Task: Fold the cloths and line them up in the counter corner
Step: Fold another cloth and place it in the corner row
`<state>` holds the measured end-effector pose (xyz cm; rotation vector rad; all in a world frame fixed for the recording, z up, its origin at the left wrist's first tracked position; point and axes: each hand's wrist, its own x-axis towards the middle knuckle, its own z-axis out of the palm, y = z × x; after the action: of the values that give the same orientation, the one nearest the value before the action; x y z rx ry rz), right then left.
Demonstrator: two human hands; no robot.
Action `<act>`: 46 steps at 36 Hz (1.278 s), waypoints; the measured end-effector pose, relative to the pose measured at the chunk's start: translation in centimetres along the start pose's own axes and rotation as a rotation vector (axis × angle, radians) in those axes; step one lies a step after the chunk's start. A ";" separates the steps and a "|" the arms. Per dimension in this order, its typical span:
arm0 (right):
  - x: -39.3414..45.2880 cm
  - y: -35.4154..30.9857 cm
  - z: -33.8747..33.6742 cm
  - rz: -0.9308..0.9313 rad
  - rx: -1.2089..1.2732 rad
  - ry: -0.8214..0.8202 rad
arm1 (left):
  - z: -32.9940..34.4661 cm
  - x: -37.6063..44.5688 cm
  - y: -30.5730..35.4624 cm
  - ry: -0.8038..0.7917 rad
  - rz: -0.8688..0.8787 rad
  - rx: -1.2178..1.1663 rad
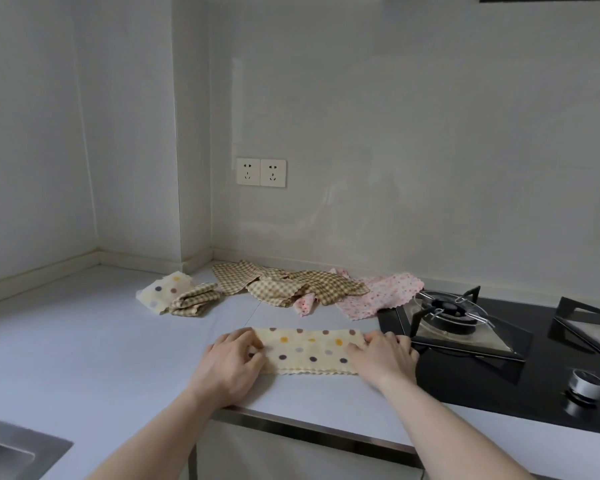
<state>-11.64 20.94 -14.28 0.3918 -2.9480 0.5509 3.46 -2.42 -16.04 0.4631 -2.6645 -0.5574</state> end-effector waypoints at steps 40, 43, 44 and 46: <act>-0.5 -2.9 -5.3 0.014 0.737 -0.070 | -1.1 -0.8 0.4 -0.055 -0.083 -0.117; -0.8 -4.9 -5.5 -0.013 0.762 -0.095 | -1.2 -0.8 0.2 -0.057 -0.090 -0.129; -1.0 -5.6 -5.4 -0.022 0.763 -0.100 | -1.2 -0.7 0.2 -0.059 -0.093 -0.131; -1.4 -6.8 -5.1 -0.048 0.753 -0.109 | -1.2 -0.7 0.2 -0.062 -0.100 -0.134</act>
<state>-8.10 17.02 -7.51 0.5607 -2.6981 1.6709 4.56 -2.33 -15.13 0.5497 -2.6517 -0.7866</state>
